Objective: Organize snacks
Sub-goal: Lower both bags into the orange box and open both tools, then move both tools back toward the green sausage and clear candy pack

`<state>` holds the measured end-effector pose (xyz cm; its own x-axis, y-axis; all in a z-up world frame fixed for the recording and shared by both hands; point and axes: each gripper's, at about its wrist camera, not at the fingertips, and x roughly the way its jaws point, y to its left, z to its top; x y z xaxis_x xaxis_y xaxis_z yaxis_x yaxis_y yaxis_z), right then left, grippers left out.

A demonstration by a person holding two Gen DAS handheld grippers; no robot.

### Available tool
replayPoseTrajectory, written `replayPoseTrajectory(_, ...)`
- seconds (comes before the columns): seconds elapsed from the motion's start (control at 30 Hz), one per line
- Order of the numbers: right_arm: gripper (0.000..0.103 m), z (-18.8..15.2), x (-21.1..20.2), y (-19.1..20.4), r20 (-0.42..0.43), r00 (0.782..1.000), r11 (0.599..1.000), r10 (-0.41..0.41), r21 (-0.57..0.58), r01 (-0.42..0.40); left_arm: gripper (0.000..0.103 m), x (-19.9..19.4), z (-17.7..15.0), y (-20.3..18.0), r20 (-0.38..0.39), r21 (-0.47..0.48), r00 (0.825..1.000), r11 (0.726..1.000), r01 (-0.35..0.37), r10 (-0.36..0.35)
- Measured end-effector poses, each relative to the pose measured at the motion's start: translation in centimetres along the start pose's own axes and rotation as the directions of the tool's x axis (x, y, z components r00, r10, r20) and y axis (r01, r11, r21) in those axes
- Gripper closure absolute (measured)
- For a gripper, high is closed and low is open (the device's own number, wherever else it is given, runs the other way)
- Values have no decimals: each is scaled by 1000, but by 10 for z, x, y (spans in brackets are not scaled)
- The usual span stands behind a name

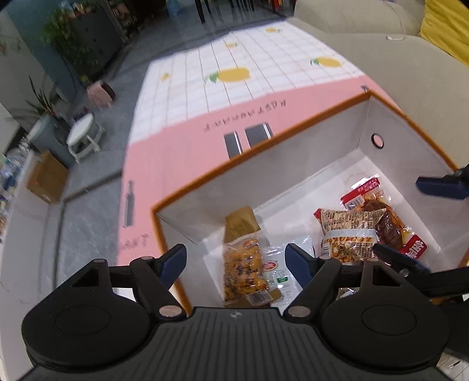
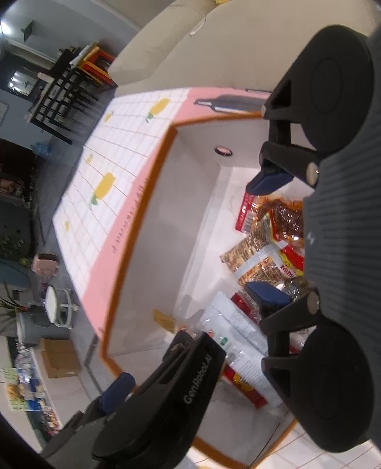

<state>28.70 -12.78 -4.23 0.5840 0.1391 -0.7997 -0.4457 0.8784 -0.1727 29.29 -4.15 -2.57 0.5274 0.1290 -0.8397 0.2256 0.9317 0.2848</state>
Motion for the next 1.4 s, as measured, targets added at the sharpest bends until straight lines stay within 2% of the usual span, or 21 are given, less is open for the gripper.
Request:
replayPoseTrajectory(0.13, 37, -5, -31, -7, 67, 998, 998, -16, 63, 12, 14, -32, -9, -7, 108, 28, 994, 999, -35, 32)
replayPoseTrajectory(0.23, 37, -13, -54, -13, 119, 992, 993, -32, 116, 18, 14, -59, -18, -9, 187, 13, 982, 999, -41, 37)
replayPoseTrajectory(0.43, 37, -40, -102, -11, 207, 976, 980, -62, 197, 21, 14, -107, -43, -13, 305, -56, 952, 998, 22, -4)
replayPoseTrajectory(0.67, 33, -82, -148, -3, 270, 960, 957, -79, 292, -4, 14, -141, -83, -33, 362, -65, 930, 994, 87, -57)
replayPoseTrajectory(0.8, 31, -106, -169, 3, 287, 953, 943, -100, 332, -2, 14, -152, -107, -42, 379, -97, 923, 989, 114, -69)
replayPoseTrajectory(0.93, 31, -128, -182, 11, 289, 950, 939, -117, 344, 11, 14, -155, -130, -47, 368, -141, 924, 977, 162, -100)
replayPoseTrajectory(1.13, 31, -162, -191, 22, 255, 958, 926, -131, 377, 26, 14, -142, -159, -59, 312, -187, 943, 966, 178, -113)
replayPoseTrajectory(1.27, 31, -185, -191, 28, 226, 963, 922, -144, 384, 48, 14, -133, -178, -63, 299, -228, 949, 958, 171, -99)
replayPoseTrajectory(1.4, 31, -201, -183, 29, 197, 969, 910, -146, 411, 54, 19, -123, -187, -69, 273, -239, 956, 955, 178, -109)
